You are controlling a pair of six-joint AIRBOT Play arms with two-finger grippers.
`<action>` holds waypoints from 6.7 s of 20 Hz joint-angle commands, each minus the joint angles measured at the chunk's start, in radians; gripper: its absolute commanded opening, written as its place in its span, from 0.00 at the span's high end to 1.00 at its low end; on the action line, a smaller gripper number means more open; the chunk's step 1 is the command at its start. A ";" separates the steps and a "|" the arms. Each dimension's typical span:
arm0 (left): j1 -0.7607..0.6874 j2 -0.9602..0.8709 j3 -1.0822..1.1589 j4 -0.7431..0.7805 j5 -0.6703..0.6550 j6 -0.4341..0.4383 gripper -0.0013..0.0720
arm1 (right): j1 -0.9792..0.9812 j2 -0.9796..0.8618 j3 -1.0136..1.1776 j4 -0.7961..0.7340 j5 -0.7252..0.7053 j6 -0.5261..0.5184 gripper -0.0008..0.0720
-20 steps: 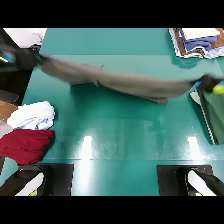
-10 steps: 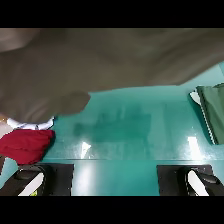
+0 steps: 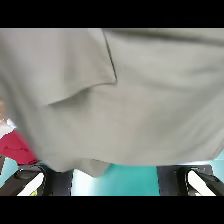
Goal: Fold the shirts.
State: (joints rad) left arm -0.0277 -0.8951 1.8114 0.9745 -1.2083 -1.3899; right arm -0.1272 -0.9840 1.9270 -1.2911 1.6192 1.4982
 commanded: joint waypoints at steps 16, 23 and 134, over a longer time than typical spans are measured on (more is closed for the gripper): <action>0.001 -0.700 -0.248 -0.010 0.463 0.162 0.94 | 0.038 -0.727 -0.169 -0.011 -0.311 -0.007 0.97; 0.001 -0.700 -0.219 0.075 0.153 0.328 0.94 | 0.056 -0.662 -0.276 -0.020 -0.283 -0.012 0.97; -0.054 -0.354 -0.812 0.050 0.415 0.006 0.94 | 0.004 -0.346 -0.828 0.123 -0.299 -0.014 0.97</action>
State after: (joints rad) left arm -0.0814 -1.2079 0.9863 1.0245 -0.8803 -1.3834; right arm -0.1551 -1.2293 1.0359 -1.1759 1.3369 1.4647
